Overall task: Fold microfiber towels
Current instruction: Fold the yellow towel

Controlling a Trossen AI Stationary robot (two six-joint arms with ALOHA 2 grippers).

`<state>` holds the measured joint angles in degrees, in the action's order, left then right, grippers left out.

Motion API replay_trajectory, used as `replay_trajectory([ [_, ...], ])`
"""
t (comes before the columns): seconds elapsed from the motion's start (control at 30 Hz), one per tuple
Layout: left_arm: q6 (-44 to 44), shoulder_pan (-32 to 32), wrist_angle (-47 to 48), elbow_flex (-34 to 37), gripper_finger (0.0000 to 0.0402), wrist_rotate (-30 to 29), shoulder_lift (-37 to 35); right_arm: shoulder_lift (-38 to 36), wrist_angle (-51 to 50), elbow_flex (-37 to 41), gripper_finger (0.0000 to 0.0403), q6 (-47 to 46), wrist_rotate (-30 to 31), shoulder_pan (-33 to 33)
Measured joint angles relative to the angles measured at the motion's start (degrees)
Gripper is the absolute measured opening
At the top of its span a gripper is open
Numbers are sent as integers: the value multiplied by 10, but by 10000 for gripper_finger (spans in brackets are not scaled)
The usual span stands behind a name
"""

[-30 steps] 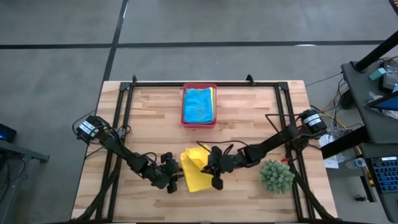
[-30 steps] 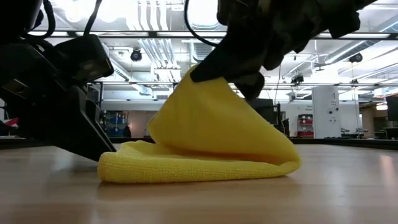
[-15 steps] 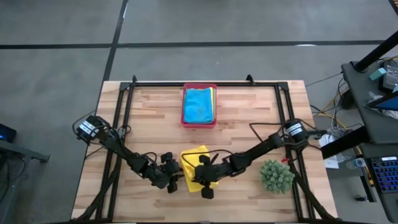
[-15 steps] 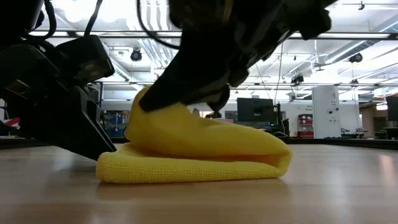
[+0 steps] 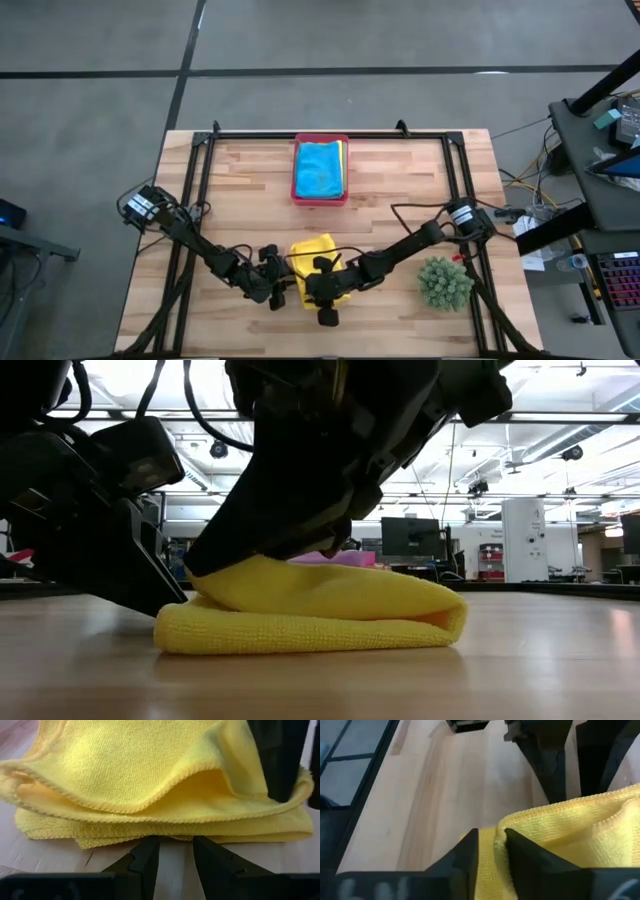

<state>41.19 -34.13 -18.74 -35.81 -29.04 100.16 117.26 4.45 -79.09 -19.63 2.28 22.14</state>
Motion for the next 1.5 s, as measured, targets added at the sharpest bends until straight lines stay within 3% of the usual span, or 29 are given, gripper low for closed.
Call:
replay_trajectory([
  [0.23,0,0,0,0,109,0,0,0,3,-1,145,8,-42,3],
  [0.53,0,0,0,0,109,0,-1,-1,-21,-22,194,-14,-73,2],
  [0.77,-2,1,12,1,109,2,-15,-1,-99,-70,203,-14,-72,3],
  [1.2,1,0,23,1,109,7,-19,-2,-120,-81,216,-51,-72,3],
  [1.5,2,0,25,1,109,18,-29,-2,-135,-104,221,14,-67,3],
])
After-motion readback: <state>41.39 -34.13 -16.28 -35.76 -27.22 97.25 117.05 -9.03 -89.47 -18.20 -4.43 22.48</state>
